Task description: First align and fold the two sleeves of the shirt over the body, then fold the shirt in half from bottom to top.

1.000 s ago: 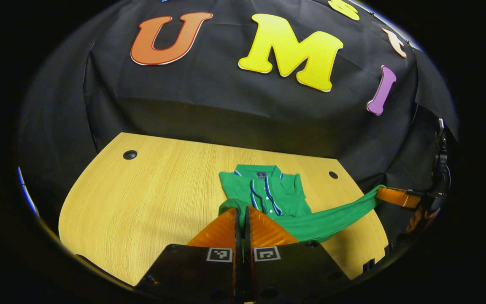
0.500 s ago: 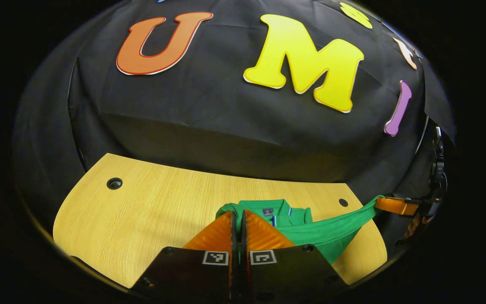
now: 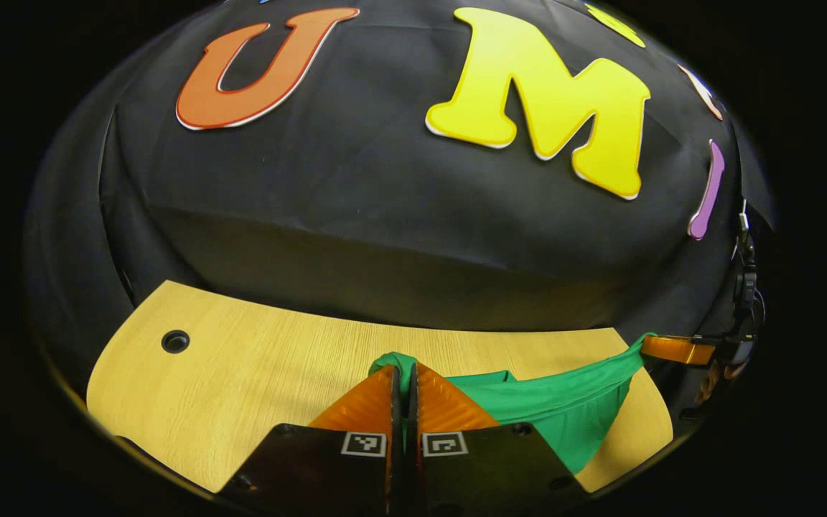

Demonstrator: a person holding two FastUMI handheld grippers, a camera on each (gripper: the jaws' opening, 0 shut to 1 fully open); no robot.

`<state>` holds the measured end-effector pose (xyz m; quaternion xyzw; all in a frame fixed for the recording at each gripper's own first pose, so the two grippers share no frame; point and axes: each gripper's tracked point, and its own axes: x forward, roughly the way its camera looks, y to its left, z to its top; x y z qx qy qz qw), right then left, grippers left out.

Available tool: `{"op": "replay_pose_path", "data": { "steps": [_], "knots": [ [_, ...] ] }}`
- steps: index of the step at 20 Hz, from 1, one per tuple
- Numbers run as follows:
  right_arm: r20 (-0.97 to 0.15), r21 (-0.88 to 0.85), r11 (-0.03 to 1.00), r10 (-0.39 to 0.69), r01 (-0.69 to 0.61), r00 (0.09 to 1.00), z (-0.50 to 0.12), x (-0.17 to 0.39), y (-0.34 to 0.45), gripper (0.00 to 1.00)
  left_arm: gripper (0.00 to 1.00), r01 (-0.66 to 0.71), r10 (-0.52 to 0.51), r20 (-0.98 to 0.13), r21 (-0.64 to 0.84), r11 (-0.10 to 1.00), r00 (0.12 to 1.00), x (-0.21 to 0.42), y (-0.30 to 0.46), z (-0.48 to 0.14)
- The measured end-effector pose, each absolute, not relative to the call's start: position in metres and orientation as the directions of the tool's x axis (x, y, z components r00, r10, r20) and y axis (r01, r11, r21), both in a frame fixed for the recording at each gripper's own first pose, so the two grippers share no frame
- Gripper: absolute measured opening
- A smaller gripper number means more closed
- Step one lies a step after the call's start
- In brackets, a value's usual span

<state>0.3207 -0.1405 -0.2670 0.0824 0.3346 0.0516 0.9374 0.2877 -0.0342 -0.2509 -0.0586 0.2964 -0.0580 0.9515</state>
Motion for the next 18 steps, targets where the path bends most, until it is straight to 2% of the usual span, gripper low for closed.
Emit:
{"op": "replay_pose_path", "data": {
  "steps": [9,11,12,13,15,16,18],
  "knots": [
    [-0.676,0.158,0.987,0.125,-0.023,0.726,-0.332,0.349,-0.137,0.03,0.06,0.05,-0.092,-0.576,-0.089,0.995,0.812,0.322,-0.031,-0.307],
    [-0.679,0.158,0.987,0.13,-0.028,0.723,-0.339,0.352,-0.132,0.03,0.11,0.055,-0.084,-0.6,-0.067,0.996,0.795,0.322,-0.031,-0.321],
    [-0.684,0.148,0.989,0.123,-0.029,0.719,-0.341,0.351,-0.133,0.07,0.14,0.053,-0.076,-0.62,-0.055,0.997,0.781,0.319,-0.03,-0.327],
    [-0.684,0.15,0.988,0.128,-0.033,0.718,-0.341,0.35,-0.133,0.16,0.14,0.042,-0.066,-0.63,-0.053,0.998,0.774,0.317,-0.029,-0.329],
    [-0.682,0.142,0.989,0.122,-0.033,0.721,-0.34,0.348,-0.133,0.31,0.31,-0.011,-0.02,-0.625,-0.045,0.999,0.781,0.315,-0.021,-0.328],
    [-0.674,0.143,0.989,0.122,-0.034,0.728,-0.337,0.343,-0.132,0.33,0.54,-0.036,0.003,-0.618,-0.041,0.999,0.787,0.314,-0.016,-0.328],
    [-0.668,0.137,0.99,0.117,-0.033,0.735,-0.333,0.334,-0.132,0.45,1.0,-0.057,0.016,-0.6,-0.049,0.997,0.8,0.308,-0.015,-0.314]
  ]
}}
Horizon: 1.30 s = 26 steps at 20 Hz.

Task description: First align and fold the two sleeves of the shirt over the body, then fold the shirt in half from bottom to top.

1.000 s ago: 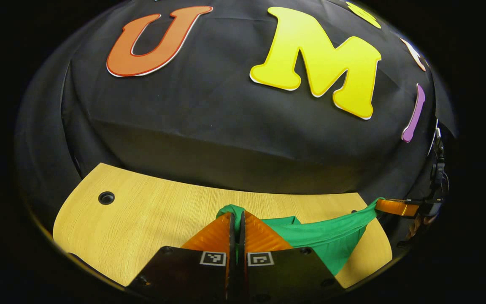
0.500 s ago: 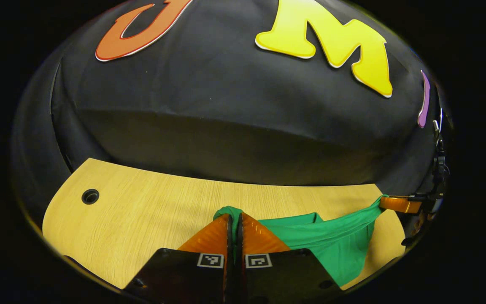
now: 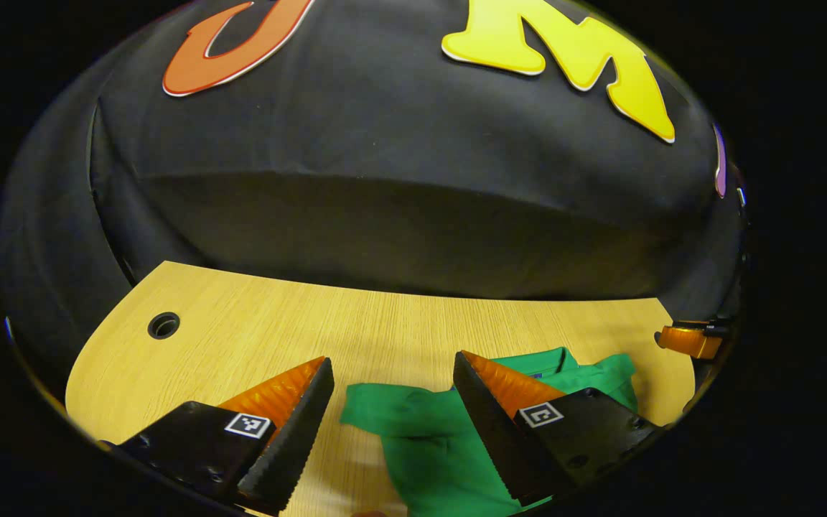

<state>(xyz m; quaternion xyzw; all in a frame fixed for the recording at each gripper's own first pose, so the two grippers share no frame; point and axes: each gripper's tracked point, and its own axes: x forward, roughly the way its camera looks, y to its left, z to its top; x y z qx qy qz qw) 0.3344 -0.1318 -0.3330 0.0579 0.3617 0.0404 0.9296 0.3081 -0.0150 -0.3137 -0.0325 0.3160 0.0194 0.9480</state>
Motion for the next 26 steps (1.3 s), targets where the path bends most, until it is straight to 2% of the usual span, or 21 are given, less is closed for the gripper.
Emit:
{"op": "replay_pose_path", "data": {
  "steps": [4,5,9,10,11,13,14,17,18,19,26],
  "knots": [
    [-0.616,0.109,0.993,0.093,-0.032,0.782,-0.298,0.316,-0.126,0.88,1.0,-0.053,0.036,-0.55,-0.016,0.998,0.835,0.296,-0.013,-0.275],
    [-0.593,0.097,0.995,0.088,-0.037,0.8,-0.285,0.311,-0.123,0.96,1.0,-0.054,0.04,-0.528,-0.011,0.999,0.849,0.291,-0.015,-0.26],
    [-0.508,0.053,0.997,0.075,-0.056,0.858,-0.233,0.283,-0.114,0.96,1.0,-0.039,0.033,-0.439,-0.005,0.999,0.898,0.262,-0.028,-0.196],
    [-0.485,0.052,0.997,0.074,-0.056,0.872,-0.217,0.273,-0.112,0.93,1.0,-0.035,0.029,-0.424,-0.007,0.999,0.905,0.251,-0.031,-0.18],
    [-0.459,0.048,0.997,0.069,-0.053,0.886,-0.202,0.263,-0.111,0.96,1.0,-0.029,0.021,-0.403,-0.014,0.999,0.915,0.241,-0.035,-0.165],
    [-0.41,0.033,0.998,0.059,-0.049,0.91,-0.172,0.239,-0.11,0.94,1.0,-0.012,0.004,-0.347,-0.022,1.0,0.938,0.22,-0.045,-0.131],
    [-0.39,0.027,0.999,0.054,-0.047,0.919,-0.159,0.226,-0.109,0.96,1.0,-0.009,0.003,-0.323,-0.017,1.0,0.946,0.206,-0.049,-0.116],
    [-0.342,0.034,0.998,0.052,-0.043,0.938,-0.124,0.183,-0.103,0.97,1.0,0.011,-0.013,-0.255,-0.008,1.0,0.967,0.163,-0.061,-0.074],
    [-0.328,0.042,0.998,0.052,-0.041,0.943,-0.113,0.17,-0.101,0.94,1.0,0.015,-0.015,-0.24,-0.003,1.0,0.971,0.149,-0.062,-0.064],
    [-0.314,0.046,0.998,0.05,-0.037,0.948,-0.103,0.156,-0.099,0.96,1.0,0.017,-0.018,-0.226,-0.006,1.0,0.974,0.135,-0.063,-0.056],
    [-0.283,0.027,0.999,0.04,-0.033,0.958,-0.08,0.068,-0.081,0.96,1.0,0.007,-0.006,-0.18,0.006,1.0,0.984,0.058,-0.053,-0.035]
  ]
}}
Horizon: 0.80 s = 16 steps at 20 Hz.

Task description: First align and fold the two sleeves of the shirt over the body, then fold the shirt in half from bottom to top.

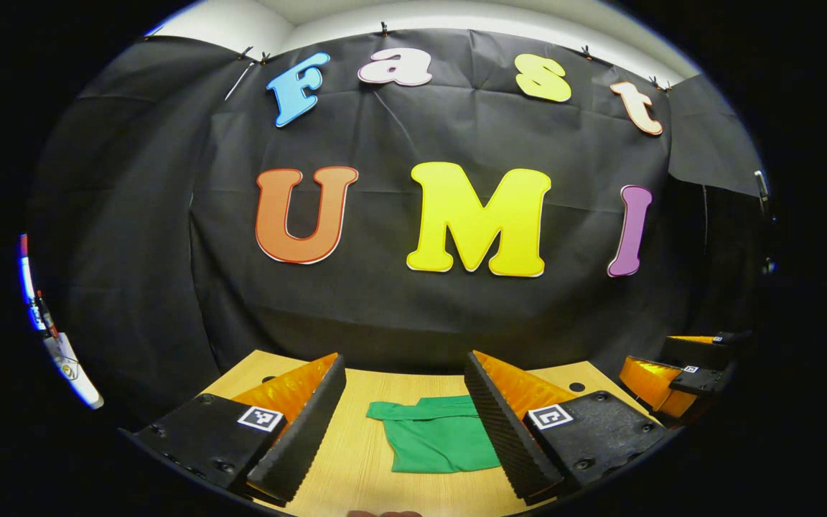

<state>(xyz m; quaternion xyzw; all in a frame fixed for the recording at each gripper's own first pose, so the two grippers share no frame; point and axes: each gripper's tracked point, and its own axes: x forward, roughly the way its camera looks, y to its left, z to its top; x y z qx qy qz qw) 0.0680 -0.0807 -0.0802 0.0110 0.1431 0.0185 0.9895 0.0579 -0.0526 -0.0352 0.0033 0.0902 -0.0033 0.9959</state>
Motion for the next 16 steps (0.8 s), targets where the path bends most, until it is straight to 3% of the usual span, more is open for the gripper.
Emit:
{"op": "replay_pose_path", "data": {
  "steps": [6,16],
  "knots": [
    [-0.23,0.022,0.999,0.044,-0.04,0.972,-0.062,0.019,-0.064,0.96,1.0,0.029,-0.026,-0.166,0.012,1.0,0.986,0.016,-0.057,-0.034],
    [-0.207,0.037,0.999,0.032,-0.025,0.978,-0.054,0.006,-0.047,0.96,1.0,0.029,-0.026,-0.145,0.023,0.999,0.989,0.01,-0.046,-0.026]
  ]
}}
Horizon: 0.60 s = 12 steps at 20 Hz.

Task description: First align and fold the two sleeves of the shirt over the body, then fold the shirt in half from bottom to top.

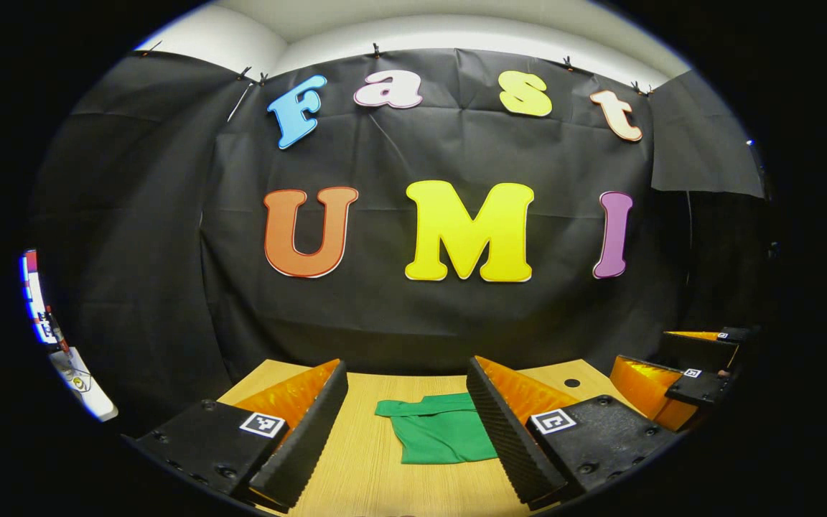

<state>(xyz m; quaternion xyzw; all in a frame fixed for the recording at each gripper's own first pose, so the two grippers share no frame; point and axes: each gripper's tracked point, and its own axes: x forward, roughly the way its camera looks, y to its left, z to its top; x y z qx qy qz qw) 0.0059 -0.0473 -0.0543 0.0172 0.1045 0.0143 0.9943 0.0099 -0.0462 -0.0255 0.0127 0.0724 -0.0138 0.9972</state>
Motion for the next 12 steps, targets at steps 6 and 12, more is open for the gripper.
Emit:
{"op": "replay_pose_path", "data": {
  "steps": [6,12],
  "knots": [
    [-0.199,0.035,0.999,0.017,-0.01,0.98,-0.0518,0.0038,-0.0482,0.97,1.0,0.03,-0.026,-0.153,0.026,0.999,0.988,0.0084,-0.0436,-0.0267],
    [-0.191,0.037,0.999,0.003,0.004,0.982,-0.049,0.0034,-0.048,0.96,1.0,0.018,-0.011,-0.147,0.043,0.999,0.989,0.0058,-0.0394,-0.0229]
  ]
}}
